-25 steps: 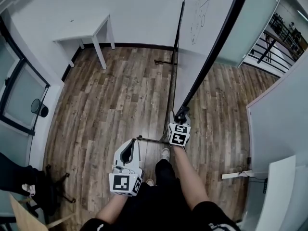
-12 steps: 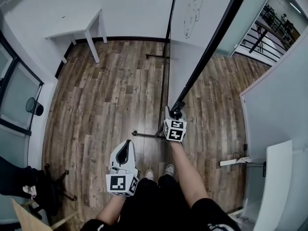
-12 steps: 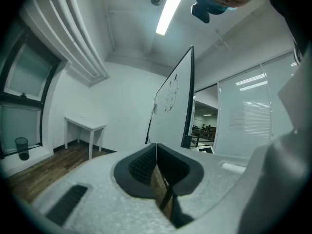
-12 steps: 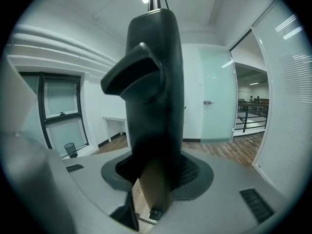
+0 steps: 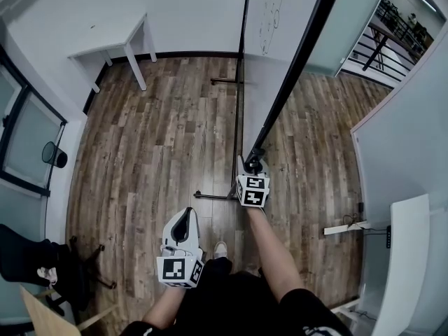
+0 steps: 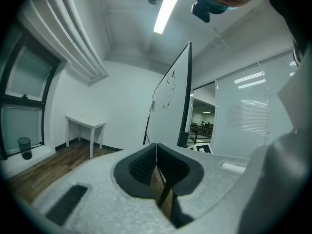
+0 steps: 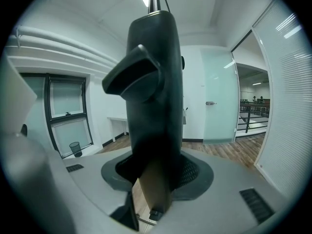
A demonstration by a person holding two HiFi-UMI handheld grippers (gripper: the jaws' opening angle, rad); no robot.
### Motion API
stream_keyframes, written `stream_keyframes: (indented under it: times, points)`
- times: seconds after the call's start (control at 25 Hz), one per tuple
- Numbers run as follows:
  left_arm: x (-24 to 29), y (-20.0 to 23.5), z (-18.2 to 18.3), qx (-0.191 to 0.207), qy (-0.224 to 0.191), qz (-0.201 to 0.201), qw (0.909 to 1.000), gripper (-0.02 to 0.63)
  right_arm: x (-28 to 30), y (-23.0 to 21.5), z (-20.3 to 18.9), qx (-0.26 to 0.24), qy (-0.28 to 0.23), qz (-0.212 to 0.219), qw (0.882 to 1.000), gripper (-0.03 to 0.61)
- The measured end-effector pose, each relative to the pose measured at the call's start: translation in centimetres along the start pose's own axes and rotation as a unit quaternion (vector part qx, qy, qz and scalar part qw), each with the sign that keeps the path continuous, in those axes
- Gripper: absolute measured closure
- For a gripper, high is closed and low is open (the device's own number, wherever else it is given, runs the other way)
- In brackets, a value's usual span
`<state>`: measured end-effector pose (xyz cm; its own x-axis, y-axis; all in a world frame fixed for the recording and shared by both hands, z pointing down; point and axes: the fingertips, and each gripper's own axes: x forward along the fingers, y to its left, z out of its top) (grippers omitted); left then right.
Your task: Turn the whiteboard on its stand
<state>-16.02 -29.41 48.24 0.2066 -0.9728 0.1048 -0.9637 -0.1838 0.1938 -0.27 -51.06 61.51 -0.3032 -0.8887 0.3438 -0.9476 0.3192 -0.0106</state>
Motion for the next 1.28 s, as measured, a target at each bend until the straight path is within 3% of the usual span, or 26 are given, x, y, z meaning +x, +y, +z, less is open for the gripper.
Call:
stream_keyframes:
  times: [0.64, 0.92, 1.28]
  points:
    - [-11.3, -4.2, -2.1, 0.009, -0.016, 0.014, 0.9997, 0.595, -12.4, 3.7, -5.0, -0.011, 0.001, 0.018, 1.000, 0.422]
    - [-19.0, -8.2, -2.5, 0.020, -0.037, 0.023, 0.9989, 0.595, -19.4, 5.0, -7.7, -0.010, -0.007, 0.027, 1.000, 0.422]
    - [-28.9, -10.0, -3.6, 0.026, -0.045, 0.041, 0.9978, 0.595, -27.4, 7.4, -10.7, -0.014, -0.010, 0.035, 0.999, 0.422]
